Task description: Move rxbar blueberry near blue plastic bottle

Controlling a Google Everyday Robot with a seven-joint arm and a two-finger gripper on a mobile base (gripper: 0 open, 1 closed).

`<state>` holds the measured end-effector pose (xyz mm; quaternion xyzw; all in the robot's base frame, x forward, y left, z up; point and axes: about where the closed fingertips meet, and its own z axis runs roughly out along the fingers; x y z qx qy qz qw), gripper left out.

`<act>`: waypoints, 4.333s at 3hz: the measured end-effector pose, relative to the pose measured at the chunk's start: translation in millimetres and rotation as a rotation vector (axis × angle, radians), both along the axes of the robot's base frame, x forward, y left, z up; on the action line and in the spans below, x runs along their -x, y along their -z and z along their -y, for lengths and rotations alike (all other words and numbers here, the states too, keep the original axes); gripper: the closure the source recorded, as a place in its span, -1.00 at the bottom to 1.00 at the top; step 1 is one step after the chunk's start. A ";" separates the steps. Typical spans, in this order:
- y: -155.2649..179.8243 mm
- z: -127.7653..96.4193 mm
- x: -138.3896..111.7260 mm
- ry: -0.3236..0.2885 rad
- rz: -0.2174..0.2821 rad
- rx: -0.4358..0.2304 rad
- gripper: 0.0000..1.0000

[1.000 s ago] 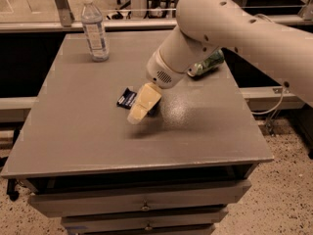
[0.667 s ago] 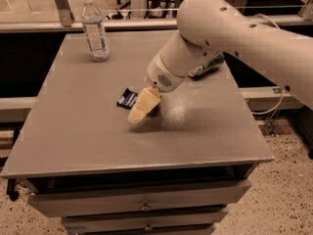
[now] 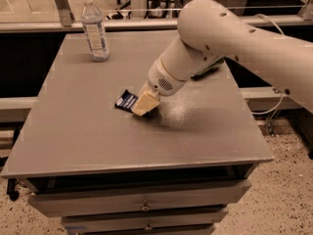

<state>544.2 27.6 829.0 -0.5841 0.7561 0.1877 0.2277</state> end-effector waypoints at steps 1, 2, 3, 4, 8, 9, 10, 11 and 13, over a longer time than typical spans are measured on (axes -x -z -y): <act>2.0 -1.1 -0.3 0.000 -0.005 0.000 0.74; -0.4 -4.6 -9.4 -0.004 0.006 0.000 1.00; -16.4 -13.2 -31.5 -0.007 0.046 -0.015 1.00; -37.9 -25.1 -58.7 -0.013 0.099 -0.030 1.00; -49.1 -56.8 -168.8 0.017 0.189 -0.055 1.00; -42.4 -67.4 -189.7 0.021 0.184 -0.054 0.65; -38.4 -69.4 -200.3 0.022 0.180 -0.045 0.19; -35.6 -66.9 -203.3 0.022 0.175 -0.035 -0.28; -36.3 -66.2 -197.0 0.012 0.168 -0.022 -1.00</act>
Offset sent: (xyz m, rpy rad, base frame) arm 0.0238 0.0062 0.0037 0.0027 -0.0216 0.0036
